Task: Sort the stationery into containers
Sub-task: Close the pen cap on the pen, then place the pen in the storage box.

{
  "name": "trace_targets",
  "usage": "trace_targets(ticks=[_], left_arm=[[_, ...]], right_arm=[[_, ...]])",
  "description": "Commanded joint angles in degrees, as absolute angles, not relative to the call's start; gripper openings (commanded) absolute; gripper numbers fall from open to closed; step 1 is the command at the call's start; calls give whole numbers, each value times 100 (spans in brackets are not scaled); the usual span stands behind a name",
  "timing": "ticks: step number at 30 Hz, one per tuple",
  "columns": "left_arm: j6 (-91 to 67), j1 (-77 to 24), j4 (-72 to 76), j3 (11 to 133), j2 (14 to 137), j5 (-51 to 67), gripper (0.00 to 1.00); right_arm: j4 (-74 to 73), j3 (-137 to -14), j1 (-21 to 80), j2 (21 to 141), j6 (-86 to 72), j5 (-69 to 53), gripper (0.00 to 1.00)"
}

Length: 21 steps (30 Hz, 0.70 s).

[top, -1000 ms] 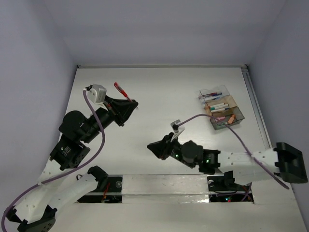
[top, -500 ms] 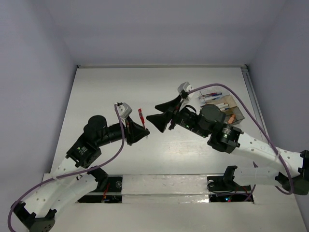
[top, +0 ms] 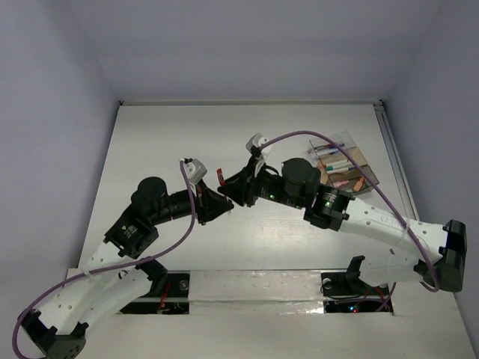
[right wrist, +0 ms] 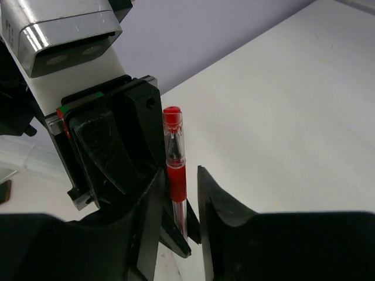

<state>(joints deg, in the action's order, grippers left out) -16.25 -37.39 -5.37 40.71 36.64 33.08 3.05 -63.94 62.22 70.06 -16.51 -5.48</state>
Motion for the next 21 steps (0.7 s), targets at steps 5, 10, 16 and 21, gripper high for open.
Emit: trace_targets(ticks=[5,10,16,21], left_arm=[[-1503,-3744,-281,4052,3516,3191,0],[-1380,-3744,-720,4078,3288,2348,14],[-1468,-3744,-598,3850,2787,2057,70],[-1520,-3744,-571,3726,2663,1829,89]], right_arm=[[1098,-6250,6039,6909,-2205,604,0],[1433,-5767,5170,6601,-2951,1467,0],[1485,-5177,3377,6390,-3427,1959,0],[1740,-4756,1718,6653,-3700,2161,0]])
